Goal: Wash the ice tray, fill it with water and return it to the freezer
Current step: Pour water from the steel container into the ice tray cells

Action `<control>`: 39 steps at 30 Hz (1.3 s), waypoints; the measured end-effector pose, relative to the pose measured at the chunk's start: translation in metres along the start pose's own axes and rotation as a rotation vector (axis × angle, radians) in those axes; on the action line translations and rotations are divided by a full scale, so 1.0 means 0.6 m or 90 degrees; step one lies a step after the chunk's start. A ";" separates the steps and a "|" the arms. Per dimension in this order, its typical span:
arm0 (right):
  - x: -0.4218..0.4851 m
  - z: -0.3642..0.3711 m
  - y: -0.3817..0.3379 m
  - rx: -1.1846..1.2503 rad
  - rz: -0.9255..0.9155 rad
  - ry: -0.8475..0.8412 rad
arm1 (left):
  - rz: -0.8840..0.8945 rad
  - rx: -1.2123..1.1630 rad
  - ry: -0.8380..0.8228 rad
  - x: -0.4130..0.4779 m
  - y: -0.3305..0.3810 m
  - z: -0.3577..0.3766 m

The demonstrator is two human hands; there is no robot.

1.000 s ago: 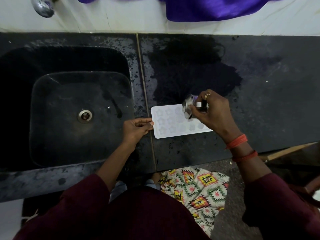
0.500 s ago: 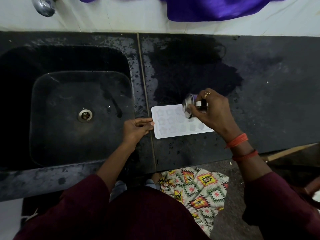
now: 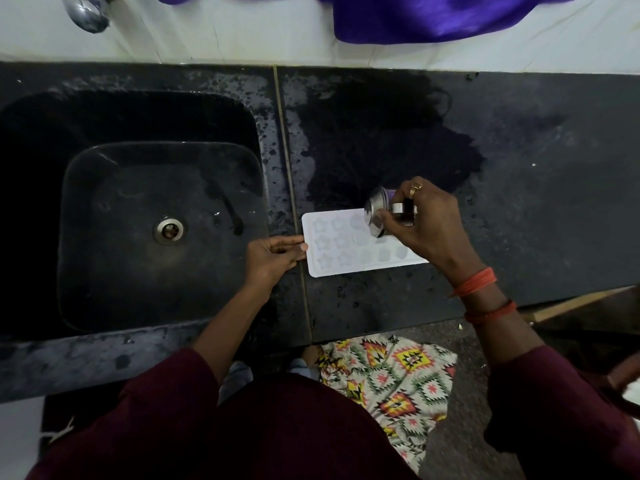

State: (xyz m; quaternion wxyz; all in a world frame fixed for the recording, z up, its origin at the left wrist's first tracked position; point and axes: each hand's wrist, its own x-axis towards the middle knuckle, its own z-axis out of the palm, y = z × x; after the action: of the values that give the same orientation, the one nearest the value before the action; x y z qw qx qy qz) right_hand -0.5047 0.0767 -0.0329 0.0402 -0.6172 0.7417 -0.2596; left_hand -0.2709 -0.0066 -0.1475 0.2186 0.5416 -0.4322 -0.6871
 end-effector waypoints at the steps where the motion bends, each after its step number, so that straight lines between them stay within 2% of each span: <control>1: -0.001 0.000 0.000 0.003 0.001 0.001 | 0.001 -0.001 0.000 0.000 0.001 0.001; 19: -0.002 -0.003 -0.016 0.076 0.069 0.050 | -0.003 0.001 0.003 0.003 -0.004 0.001; 30: -0.002 0.021 -0.029 0.040 -0.008 0.004 | 0.007 -0.002 -0.002 0.002 -0.004 0.000; 39: 0.003 0.029 -0.028 0.018 -0.023 -0.021 | 0.001 0.002 0.003 0.005 -0.006 -0.001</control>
State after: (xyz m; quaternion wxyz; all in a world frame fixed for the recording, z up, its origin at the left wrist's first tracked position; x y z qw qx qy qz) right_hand -0.4836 0.0672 -0.0404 0.0564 -0.6342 0.7256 -0.2609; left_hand -0.2708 -0.0068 -0.1522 0.2191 0.5436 -0.4332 -0.6847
